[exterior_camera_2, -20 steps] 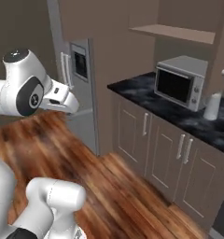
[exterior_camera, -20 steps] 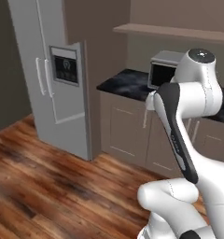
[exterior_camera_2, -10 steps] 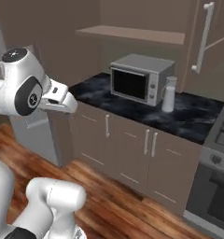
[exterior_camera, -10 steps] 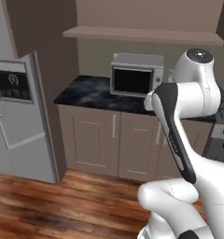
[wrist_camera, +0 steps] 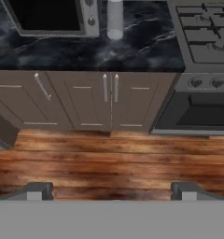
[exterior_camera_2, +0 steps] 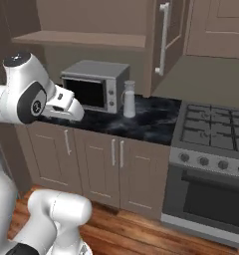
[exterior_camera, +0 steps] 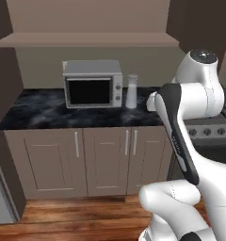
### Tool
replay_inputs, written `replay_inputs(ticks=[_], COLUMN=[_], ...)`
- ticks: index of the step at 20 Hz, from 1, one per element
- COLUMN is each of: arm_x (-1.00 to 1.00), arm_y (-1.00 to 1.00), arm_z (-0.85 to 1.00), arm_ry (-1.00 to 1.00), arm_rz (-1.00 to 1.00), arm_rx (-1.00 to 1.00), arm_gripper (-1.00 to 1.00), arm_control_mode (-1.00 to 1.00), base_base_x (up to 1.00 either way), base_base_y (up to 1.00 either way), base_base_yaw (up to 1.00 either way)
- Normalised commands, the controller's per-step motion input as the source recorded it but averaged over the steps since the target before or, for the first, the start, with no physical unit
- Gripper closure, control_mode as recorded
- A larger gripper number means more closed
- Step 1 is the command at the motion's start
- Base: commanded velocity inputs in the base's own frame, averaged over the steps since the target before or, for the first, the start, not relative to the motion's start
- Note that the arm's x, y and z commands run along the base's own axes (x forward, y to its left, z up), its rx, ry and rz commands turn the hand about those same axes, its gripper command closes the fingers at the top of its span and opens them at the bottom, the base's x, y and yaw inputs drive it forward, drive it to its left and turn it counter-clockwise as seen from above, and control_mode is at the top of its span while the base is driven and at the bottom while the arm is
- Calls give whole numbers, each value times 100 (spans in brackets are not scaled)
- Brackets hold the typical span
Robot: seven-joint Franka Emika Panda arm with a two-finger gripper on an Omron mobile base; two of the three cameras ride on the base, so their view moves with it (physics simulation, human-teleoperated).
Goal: There is a tray on the dining counter. Grab the cup, mug, and pitcher and place them on the tray. The pitcher may be placed next to the tray if it cannot fit the tray.
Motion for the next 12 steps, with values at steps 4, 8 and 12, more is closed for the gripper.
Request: replay_inputs(ticks=[4,8,12], arm_x=[0,0,0], arm_y=[0,0,0], arm_z=[0,0,0], arm_ry=[0,0,0], arm_rz=[0,0,0], arm_rx=[0,0,0], arm_gripper=[-100,-100,-100], arm_control_mode=[100,100,100], base_base_x=[60,56,45], base_base_y=[35,49,44], base_base_yaw=[-39,-33,-27])
